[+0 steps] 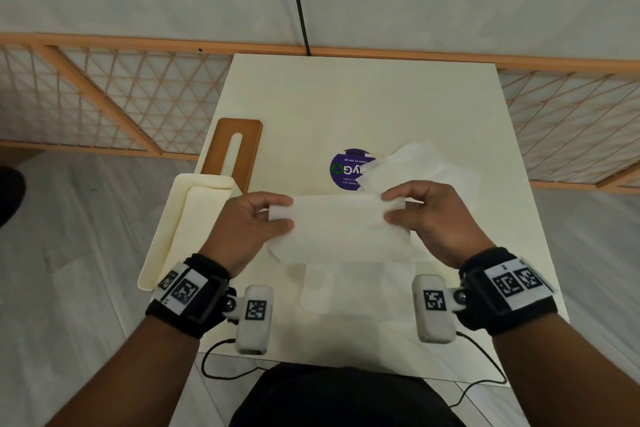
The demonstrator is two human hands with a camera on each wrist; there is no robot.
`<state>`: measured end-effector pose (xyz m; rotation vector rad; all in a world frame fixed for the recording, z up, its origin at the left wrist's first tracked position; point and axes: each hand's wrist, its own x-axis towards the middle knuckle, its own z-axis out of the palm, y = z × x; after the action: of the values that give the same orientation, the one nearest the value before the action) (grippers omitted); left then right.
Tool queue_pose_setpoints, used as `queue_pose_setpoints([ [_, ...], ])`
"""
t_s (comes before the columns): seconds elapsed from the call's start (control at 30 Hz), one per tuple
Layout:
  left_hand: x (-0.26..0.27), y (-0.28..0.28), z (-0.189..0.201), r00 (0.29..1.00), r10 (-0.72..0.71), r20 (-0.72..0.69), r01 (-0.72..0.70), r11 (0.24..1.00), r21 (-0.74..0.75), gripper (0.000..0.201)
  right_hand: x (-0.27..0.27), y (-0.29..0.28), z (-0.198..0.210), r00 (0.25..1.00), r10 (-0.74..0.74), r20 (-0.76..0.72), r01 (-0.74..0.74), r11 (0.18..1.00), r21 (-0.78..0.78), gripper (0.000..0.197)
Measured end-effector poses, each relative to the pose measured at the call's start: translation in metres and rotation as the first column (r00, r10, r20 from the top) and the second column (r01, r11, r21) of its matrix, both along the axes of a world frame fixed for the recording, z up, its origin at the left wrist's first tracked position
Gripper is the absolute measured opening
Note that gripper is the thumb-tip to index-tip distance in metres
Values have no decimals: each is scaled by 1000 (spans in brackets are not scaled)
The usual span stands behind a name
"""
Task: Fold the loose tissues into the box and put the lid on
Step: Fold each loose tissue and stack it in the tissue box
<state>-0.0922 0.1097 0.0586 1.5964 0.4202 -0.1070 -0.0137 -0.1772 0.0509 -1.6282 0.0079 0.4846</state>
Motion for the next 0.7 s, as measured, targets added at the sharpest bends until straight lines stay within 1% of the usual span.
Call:
queue_pose_setpoints([
  [0.03,-2,-3,-7,999,-16,-33,16,1000,5,32,-2,-2,-5,1000,-11,12,11,998,-62,21],
  [0.07,-5,-6,-16,998,-30,-63,33,999,40,32,-4,-5,-10,1000,-9,9,10,992,-129,20],
  [0.13,-10,-14,-40,992,-55,-114,79,973,215,27,-12,-11,-24,999,10,-34,-18,970,-243,19],
  [0.2,-16,-23,-64,981,-84,-177,148,910,387,23,-23,-19,-42,996,39,-79,-65,931,-360,21],
  [0.27,-24,-33,-84,960,-147,-238,246,848,470,21,-37,-25,-60,992,90,-83,-120,860,-496,23],
  [0.33,-30,-41,-97,942,-189,-278,310,809,500,19,-49,-30,-76,988,130,-83,-154,797,-584,24],
  [0.4,-33,-47,-107,935,-192,-298,328,789,519,18,-57,-34,-87,984,154,-87,-175,759,-627,24],
  [0.6,-32,-49,-120,944,-169,-284,310,752,582,14,-60,-31,-102,988,153,-33,-135,724,-677,25],
  [0.7,-32,-50,-122,944,-160,-288,308,737,601,14,-60,-30,-104,982,189,2,-134,704,-697,24],
])
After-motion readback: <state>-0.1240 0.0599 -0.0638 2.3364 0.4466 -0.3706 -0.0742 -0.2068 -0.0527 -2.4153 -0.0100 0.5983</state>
